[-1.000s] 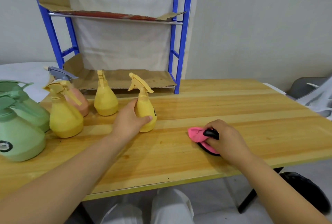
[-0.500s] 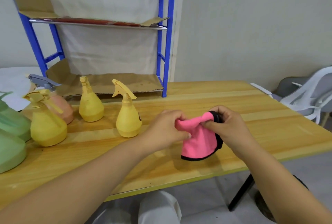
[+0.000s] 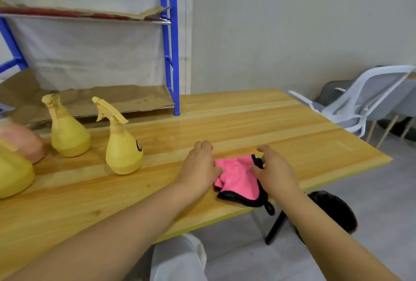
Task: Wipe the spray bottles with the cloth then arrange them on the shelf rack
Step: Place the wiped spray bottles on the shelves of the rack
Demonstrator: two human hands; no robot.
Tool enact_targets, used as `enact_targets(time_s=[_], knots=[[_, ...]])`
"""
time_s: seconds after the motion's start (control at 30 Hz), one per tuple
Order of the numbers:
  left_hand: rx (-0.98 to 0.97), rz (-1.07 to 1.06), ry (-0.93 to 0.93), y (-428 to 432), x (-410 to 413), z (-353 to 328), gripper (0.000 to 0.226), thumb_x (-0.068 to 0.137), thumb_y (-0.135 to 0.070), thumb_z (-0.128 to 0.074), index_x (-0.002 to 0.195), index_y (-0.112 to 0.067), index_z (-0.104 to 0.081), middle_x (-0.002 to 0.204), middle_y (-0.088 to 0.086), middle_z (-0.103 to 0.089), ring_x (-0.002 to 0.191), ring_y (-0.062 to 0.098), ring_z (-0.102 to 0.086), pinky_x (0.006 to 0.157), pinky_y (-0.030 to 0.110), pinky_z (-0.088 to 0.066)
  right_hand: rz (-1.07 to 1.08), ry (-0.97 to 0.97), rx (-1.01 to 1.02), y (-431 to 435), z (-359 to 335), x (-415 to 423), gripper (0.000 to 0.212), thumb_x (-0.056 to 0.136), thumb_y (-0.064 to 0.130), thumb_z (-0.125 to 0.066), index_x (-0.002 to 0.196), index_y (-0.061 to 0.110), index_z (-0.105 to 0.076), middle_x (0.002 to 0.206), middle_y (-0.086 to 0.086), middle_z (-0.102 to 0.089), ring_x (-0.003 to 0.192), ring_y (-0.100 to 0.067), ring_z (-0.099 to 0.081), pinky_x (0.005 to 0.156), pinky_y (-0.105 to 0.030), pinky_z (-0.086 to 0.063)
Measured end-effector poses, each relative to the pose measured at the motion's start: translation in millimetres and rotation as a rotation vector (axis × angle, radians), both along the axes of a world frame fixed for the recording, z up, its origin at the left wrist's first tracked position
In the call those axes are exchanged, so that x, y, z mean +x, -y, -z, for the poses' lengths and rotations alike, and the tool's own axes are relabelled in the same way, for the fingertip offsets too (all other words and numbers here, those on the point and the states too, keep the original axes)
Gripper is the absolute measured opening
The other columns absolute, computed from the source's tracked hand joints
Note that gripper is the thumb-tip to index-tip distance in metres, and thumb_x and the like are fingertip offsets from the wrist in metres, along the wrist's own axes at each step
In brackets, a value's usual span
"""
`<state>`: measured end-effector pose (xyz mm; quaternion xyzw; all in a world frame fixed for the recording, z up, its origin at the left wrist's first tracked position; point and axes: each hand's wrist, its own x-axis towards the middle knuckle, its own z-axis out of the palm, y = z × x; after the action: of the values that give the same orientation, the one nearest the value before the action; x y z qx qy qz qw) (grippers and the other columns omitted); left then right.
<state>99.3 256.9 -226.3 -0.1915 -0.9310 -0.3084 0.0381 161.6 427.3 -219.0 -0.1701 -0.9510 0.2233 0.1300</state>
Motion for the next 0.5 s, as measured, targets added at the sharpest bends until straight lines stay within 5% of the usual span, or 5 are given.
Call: enact_targets(time_s=[0.13,0.23,0.3,0.4,0.5], knots=[[-0.010,0.126,-0.143,5,16,2,0.020,0.076,-0.024,-0.064,0.096,-0.024,-0.057,0.090,-0.010,-0.052,0.099,0.015,-0.049,0.073,0.021,-0.032,-0.044,-0.153,0.112,-4,7,6,0.041,0.085,0.022,-0.066,0.124,0.018,-0.054,0.114,0.000,-0.055,0.107,-0.019,-0.050,0.078,-0.032,-0.047],[-0.001,0.134,-0.070,7,24,5,0.017,0.077,-0.039,-0.064,0.085,-0.025,-0.058,0.076,-0.012,-0.059,0.091,0.013,-0.048,0.067,0.025,-0.034,-0.157,-0.169,0.040,-1,9,10,0.011,0.083,0.021,-0.067,0.094,0.018,-0.067,0.090,0.003,-0.060,0.088,-0.017,-0.055,0.071,-0.034,-0.049],[0.040,0.126,-0.006,6,25,6,0.024,0.077,-0.044,-0.064,0.091,-0.026,-0.058,0.070,-0.014,-0.057,0.090,0.010,-0.046,0.067,0.025,-0.034,-0.236,-0.141,-0.008,3,12,15,0.009,0.084,0.025,-0.066,0.081,0.017,-0.067,0.079,0.004,-0.059,0.074,-0.015,-0.055,0.063,-0.032,-0.047],[0.108,0.218,0.041,3,25,5,0.024,0.083,-0.020,-0.057,0.104,-0.028,-0.063,0.077,-0.015,-0.059,0.095,0.012,-0.042,0.077,0.025,-0.037,-0.308,-0.107,-0.019,5,15,20,0.020,0.086,0.034,-0.063,0.076,0.017,-0.061,0.070,0.006,-0.060,0.064,-0.014,-0.054,0.056,-0.027,-0.039],[0.095,0.331,0.058,2,22,6,0.046,0.079,0.004,-0.047,0.105,-0.027,-0.070,0.094,-0.010,-0.066,0.095,0.013,-0.040,0.083,0.022,-0.037,-0.367,-0.063,-0.089,-4,15,28,0.032,0.072,0.048,-0.071,0.077,0.022,-0.052,0.075,0.007,-0.058,0.067,-0.012,-0.051,0.059,-0.030,-0.041]])
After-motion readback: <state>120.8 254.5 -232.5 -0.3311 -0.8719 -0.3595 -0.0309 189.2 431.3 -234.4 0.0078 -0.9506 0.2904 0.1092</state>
